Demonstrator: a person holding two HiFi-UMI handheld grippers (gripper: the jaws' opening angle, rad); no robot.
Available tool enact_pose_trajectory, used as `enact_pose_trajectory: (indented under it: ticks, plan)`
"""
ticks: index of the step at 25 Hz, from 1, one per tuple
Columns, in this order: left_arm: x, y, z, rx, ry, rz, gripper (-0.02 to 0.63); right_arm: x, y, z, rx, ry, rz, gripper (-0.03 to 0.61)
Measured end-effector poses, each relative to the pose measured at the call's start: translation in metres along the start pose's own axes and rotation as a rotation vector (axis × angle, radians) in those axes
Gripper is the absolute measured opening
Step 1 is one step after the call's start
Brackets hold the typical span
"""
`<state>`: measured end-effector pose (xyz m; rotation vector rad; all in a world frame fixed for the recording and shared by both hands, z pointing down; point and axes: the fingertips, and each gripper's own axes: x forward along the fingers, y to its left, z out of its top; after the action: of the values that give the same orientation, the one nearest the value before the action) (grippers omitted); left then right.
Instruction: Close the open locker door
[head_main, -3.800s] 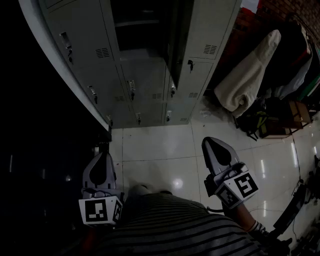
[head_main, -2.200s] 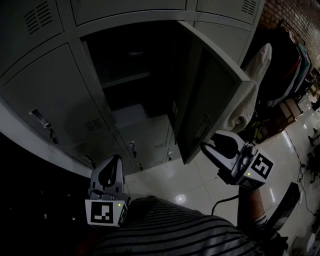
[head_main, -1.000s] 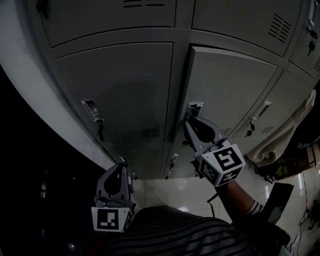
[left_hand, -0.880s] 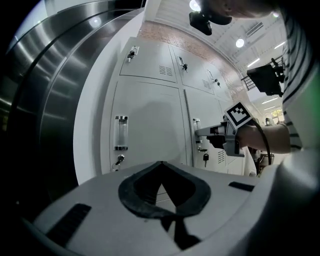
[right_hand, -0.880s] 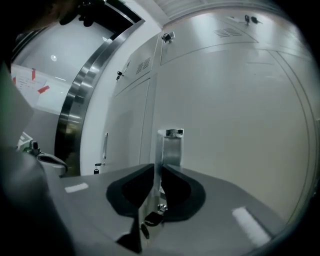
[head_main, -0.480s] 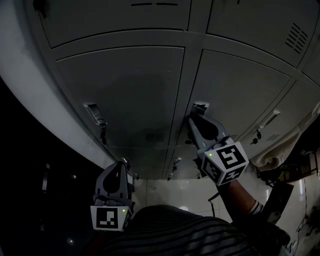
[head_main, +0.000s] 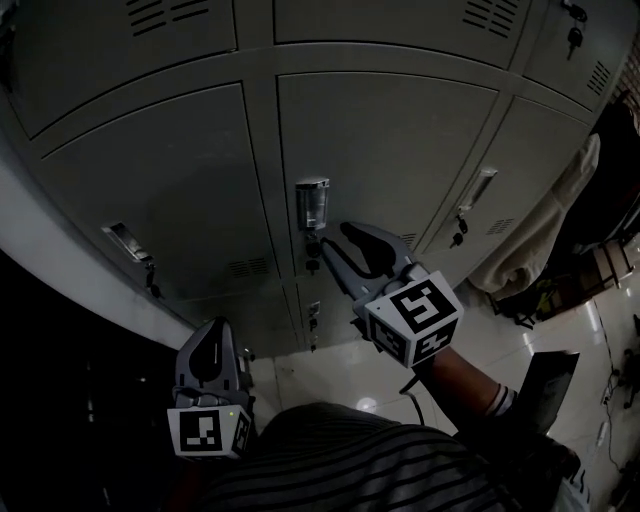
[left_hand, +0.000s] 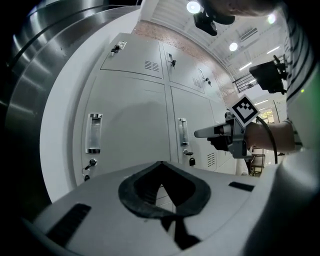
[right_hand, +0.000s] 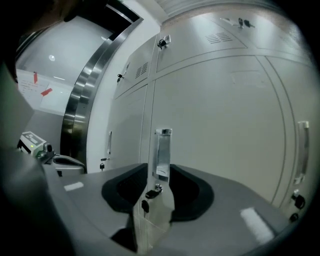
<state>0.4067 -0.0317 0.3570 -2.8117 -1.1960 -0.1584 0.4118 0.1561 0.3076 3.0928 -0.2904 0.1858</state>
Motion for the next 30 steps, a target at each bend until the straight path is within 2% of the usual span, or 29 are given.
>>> enact_pose_trajectory:
  ticks: [4,10,15,22,30]
  plan:
    - [-0.005,-0.024,0.011,0.035,-0.070,-0.023,0.003,-0.035,0.000,-0.007,0.008,0.019,0.000,0.133]
    - [-0.043,-0.077,0.020,0.047,-0.096,-0.039,0.003,-0.115,0.013,-0.014,0.015,0.020,0.001,0.137]
    - [-0.104,-0.132,0.020,0.046,-0.106,-0.011,0.003,-0.199,0.035,-0.023,0.014,0.012,0.022,0.119]
    - [-0.207,-0.224,0.001,0.027,-0.088,0.018,0.003,-0.328,0.079,-0.052,0.029,0.042,0.085,0.077]
    - [-0.298,-0.284,0.010,0.069,-0.096,0.028,0.003,-0.426,0.131,-0.059,0.073,0.048,0.115,0.060]
